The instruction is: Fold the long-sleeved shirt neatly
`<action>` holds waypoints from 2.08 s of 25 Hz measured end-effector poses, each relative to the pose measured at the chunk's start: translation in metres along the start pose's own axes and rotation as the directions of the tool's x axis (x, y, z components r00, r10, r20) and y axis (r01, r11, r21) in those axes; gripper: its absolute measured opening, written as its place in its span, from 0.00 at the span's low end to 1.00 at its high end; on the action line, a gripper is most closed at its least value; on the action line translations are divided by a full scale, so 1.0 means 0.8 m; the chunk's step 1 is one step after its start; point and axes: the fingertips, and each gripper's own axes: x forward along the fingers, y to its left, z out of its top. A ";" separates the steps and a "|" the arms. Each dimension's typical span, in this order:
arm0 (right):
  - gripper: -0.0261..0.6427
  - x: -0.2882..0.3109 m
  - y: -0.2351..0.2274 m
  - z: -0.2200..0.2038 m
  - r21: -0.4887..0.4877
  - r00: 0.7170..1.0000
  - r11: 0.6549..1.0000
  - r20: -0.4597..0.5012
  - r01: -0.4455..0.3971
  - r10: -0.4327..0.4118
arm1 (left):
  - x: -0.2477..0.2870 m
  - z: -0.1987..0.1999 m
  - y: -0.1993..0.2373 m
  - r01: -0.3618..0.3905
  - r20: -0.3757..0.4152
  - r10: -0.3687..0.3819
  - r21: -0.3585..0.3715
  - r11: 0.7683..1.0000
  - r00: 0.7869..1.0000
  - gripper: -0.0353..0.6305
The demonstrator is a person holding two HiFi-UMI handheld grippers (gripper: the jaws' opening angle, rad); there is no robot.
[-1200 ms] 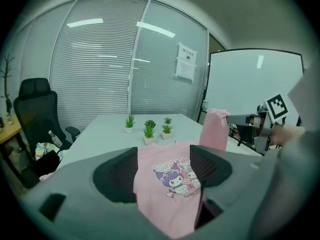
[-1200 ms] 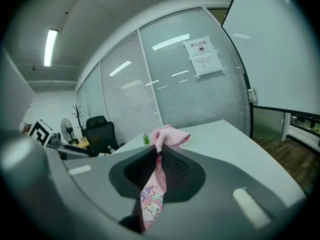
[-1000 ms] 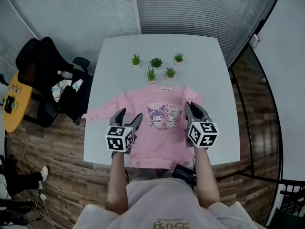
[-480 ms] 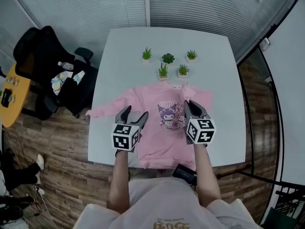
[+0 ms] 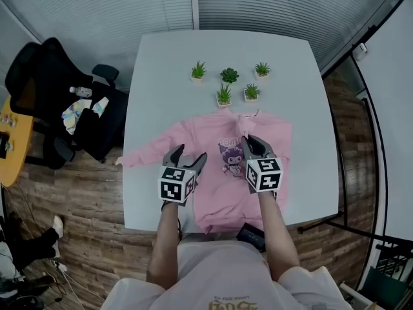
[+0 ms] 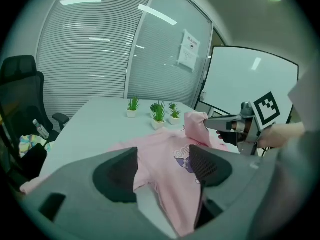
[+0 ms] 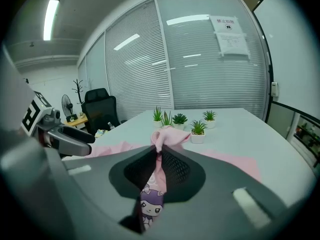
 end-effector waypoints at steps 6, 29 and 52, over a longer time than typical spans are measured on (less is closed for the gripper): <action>0.11 0.030 0.010 -0.016 -0.040 0.999 0.999 -0.035 0.013 -0.014 | 0.015 0.000 0.009 0.042 0.006 -0.042 -0.033 0.999 0.999 0.55; 0.30 0.061 0.092 -0.051 -0.130 0.982 0.980 -0.136 -0.150 0.132 | 0.002 -0.020 0.047 0.017 0.004 -0.017 -0.078 0.997 1.000 0.57; 0.29 0.056 0.218 -0.043 -0.051 0.933 0.936 -0.114 -0.348 0.341 | -0.115 -0.084 0.201 -0.320 -0.048 0.317 -0.205 0.925 0.947 0.51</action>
